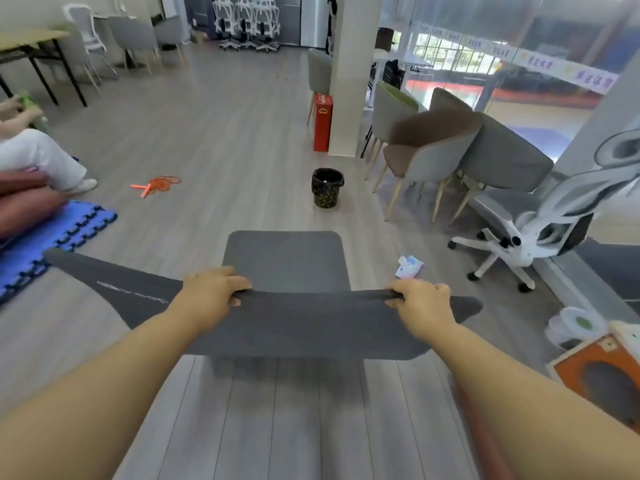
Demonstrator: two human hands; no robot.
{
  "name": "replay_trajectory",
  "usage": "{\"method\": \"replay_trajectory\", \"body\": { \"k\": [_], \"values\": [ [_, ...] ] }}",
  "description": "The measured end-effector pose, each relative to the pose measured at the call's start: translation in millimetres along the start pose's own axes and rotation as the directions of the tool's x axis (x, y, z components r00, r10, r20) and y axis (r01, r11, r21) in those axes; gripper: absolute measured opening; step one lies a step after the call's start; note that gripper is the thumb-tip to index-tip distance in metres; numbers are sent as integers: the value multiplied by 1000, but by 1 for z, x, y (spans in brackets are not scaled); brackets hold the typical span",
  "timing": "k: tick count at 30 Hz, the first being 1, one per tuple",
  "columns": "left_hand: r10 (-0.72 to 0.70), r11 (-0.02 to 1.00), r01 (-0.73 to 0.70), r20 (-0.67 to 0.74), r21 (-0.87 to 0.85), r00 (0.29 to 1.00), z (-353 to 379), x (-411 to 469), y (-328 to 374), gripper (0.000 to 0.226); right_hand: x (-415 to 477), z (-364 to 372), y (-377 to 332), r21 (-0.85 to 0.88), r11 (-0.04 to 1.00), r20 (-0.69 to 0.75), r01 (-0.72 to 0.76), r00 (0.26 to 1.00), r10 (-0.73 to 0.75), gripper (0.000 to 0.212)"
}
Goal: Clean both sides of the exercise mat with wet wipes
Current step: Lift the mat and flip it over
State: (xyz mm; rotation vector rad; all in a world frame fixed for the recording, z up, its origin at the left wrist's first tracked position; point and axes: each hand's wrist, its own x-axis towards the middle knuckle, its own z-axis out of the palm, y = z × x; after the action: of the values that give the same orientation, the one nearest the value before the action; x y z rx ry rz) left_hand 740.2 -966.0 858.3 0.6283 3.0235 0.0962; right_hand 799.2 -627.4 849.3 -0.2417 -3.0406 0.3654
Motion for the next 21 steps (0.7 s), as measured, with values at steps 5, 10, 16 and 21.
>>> {"method": "replay_trajectory", "body": {
  "k": [5,10,16,21],
  "values": [
    [-39,997,32,93,77,995,39,-79,28,31,-77,22,8,5,1000,168,6,986,-7,25],
    [-132,985,102,231,138,964,75,-162,54,34,-155,48,14,28,997,266,72,961,-77,24],
    [-173,976,116,326,186,929,105,-229,57,44,-228,79,2,33,998,348,56,935,-64,23],
    [-75,978,10,310,207,948,116,-256,42,53,-281,97,-10,24,999,360,23,933,-30,21]
  ]
}}
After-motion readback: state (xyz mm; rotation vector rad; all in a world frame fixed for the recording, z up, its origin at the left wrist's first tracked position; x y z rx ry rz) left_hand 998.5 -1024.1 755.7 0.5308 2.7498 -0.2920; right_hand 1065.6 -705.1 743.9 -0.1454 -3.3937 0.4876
